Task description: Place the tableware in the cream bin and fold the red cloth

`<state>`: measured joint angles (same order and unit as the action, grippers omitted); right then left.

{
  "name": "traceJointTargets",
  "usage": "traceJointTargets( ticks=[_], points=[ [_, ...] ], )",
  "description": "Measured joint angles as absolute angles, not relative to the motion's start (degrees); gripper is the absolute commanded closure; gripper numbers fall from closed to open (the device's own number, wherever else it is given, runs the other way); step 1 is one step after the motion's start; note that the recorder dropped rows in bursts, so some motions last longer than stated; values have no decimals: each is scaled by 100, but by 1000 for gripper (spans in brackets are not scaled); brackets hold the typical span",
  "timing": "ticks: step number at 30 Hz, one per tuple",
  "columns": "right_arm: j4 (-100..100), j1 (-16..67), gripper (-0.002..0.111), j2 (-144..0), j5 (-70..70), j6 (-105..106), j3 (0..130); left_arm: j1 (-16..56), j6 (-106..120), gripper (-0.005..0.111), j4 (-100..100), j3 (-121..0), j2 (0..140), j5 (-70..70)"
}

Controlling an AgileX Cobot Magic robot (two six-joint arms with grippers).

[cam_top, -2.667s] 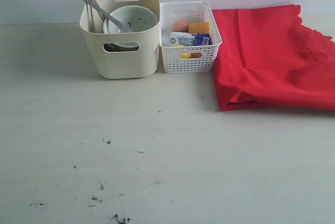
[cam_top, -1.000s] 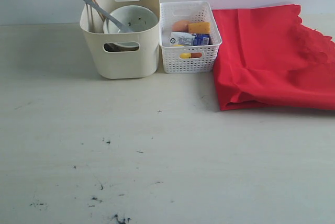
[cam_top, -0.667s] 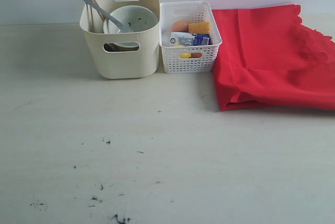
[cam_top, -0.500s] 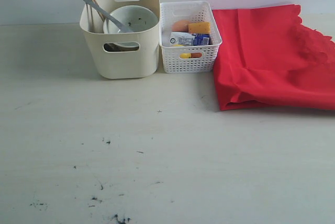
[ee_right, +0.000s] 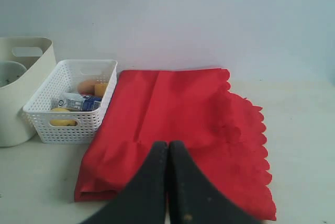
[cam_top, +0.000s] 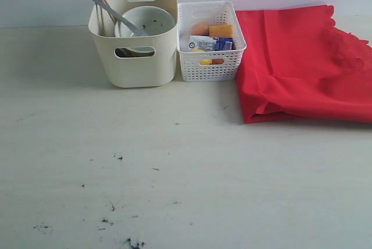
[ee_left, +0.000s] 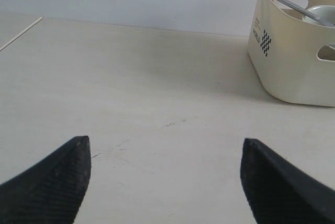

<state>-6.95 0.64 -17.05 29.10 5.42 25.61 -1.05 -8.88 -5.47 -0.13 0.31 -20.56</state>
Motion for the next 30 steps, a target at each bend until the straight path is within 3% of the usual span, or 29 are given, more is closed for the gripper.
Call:
traceJointTargets(
  ticks=[15,30],
  points=[
    [-653,64,108,-1705,2891,584,2537,-105,-878,31,-547,-13,31,-2056],
    [-653,64,108,-764,2178,584,1019,-105,-878,31,-547,-13,31,-2056]
  ],
)
